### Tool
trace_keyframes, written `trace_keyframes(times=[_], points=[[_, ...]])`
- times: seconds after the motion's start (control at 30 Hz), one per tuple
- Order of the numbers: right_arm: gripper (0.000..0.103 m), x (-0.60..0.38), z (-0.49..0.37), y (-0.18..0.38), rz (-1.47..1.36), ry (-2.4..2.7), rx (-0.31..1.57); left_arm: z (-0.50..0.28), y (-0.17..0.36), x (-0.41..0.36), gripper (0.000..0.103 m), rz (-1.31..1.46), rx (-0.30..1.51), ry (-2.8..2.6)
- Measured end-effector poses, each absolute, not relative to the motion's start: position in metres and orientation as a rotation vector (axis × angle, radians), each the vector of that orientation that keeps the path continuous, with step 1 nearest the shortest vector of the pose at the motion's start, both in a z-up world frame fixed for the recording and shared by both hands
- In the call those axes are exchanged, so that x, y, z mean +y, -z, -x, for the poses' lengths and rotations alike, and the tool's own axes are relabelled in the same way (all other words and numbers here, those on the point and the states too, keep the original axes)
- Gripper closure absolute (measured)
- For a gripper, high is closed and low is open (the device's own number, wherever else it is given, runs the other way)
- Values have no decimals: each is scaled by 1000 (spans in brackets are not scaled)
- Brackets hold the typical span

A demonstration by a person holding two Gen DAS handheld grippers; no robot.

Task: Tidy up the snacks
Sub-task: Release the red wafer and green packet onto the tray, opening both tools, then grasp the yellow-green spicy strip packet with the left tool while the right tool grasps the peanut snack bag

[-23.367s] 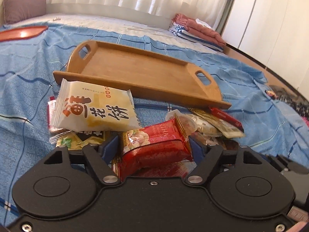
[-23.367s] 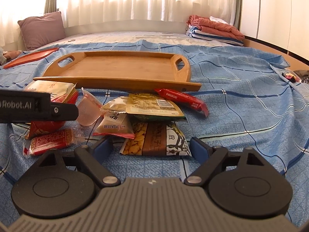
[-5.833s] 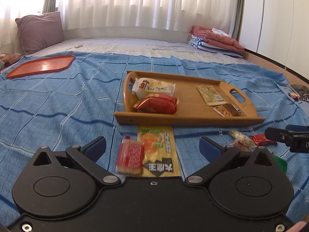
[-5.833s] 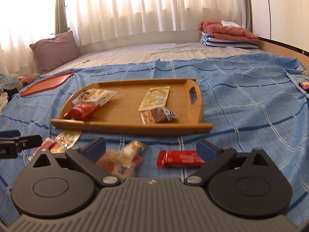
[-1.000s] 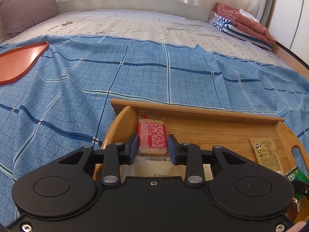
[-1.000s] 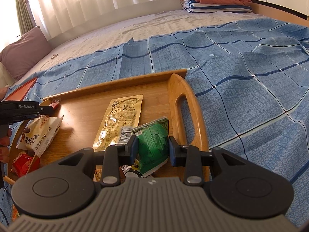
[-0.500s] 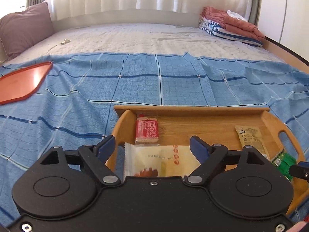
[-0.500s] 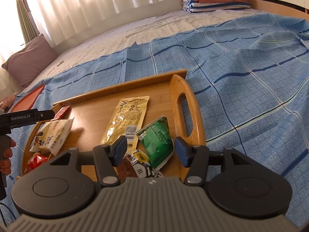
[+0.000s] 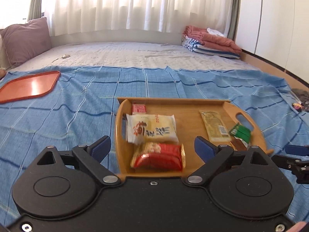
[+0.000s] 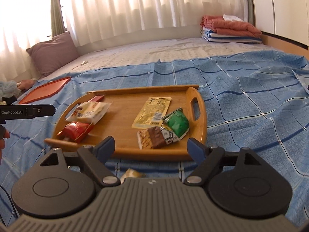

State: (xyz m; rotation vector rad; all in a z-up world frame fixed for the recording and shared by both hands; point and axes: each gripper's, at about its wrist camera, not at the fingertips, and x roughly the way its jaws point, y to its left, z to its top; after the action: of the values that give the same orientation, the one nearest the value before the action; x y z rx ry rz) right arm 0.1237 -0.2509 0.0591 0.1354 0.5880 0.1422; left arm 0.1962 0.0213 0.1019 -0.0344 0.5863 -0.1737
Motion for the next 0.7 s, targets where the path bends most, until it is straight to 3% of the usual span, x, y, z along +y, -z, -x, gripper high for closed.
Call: trace_keyframes(times=[0.3, 0.7], points=[[13, -236, -71, -49, -81, -149, 555, -125, -75, 27, 9, 77, 577, 156], [13, -216, -52, -15, -29, -138, 593, -100, -32, 21, 9, 53, 626, 108]])
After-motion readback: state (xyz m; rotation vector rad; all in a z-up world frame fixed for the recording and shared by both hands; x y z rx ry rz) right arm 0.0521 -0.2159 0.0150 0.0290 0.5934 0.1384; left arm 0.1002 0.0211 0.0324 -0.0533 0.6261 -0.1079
